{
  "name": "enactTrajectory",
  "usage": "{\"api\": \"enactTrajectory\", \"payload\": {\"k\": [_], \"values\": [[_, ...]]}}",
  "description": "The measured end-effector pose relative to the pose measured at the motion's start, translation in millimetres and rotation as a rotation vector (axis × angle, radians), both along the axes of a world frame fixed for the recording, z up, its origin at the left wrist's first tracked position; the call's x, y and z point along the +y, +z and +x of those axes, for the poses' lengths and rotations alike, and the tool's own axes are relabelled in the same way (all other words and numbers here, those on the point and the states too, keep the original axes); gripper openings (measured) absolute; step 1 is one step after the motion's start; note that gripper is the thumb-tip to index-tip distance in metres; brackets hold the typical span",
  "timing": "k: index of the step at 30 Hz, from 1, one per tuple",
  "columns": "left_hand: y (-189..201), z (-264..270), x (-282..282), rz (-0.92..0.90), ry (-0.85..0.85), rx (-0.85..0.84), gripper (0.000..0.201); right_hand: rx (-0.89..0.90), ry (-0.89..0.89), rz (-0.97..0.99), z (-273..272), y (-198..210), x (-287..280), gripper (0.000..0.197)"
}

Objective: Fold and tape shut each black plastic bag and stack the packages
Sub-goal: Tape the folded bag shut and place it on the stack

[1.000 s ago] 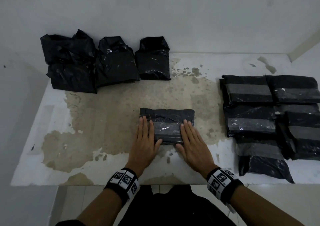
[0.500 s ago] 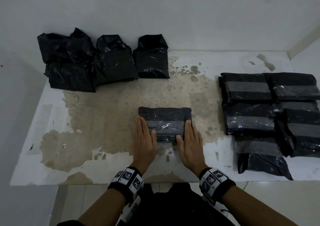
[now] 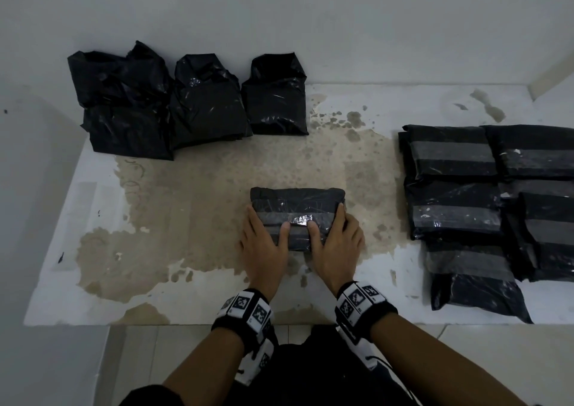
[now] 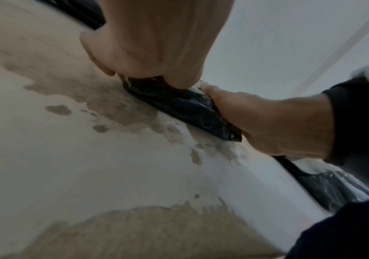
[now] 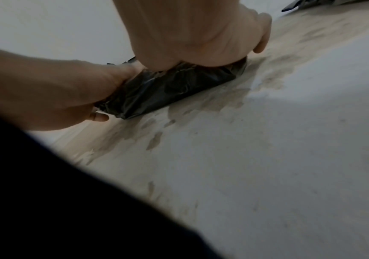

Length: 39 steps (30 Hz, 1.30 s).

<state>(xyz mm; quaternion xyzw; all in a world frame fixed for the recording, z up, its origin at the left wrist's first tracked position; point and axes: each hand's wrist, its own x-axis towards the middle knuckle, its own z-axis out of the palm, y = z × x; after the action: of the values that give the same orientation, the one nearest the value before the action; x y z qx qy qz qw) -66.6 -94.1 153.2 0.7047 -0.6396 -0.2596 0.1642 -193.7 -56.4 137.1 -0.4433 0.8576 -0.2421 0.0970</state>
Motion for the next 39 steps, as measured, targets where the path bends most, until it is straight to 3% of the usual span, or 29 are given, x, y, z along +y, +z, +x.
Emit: {"api": "enactTrajectory", "payload": {"k": [7,14,19,23,30,34,39], "values": [[-11.6,19.8,-12.4,0.003,-0.010,0.187,0.069,-0.107,0.069,-0.110,-21.5,-8.0,7.8,0.058],[-9.8,20.9,-20.8,0.055,0.173,0.353,0.036,-0.298,0.026,-0.137,-41.8,-6.1,-0.6,0.058],[7.1,19.4,-35.7,0.194,0.248,0.343,0.042,-0.367,-0.033,-0.128,-49.3,-5.1,-14.9,0.028],[9.2,20.8,-42.0,0.298,0.314,0.378,0.052,-0.392,-0.055,-0.121,-49.5,-2.0,-15.6,0.029],[28.2,17.9,-54.3,0.470,0.423,0.801,0.031,-0.645,-0.099,-0.110,-66.6,5.2,-22.9,0.025],[48.0,4.8,-62.5,0.637,0.391,1.073,0.031,-0.933,-0.231,-0.165,-75.5,29.9,-31.5,0.022],[57.2,-8.5,-64.0,0.625,0.340,1.231,0.033,-1.129,-0.347,-0.243,-87.3,52.6,-41.4,0.026]]}}
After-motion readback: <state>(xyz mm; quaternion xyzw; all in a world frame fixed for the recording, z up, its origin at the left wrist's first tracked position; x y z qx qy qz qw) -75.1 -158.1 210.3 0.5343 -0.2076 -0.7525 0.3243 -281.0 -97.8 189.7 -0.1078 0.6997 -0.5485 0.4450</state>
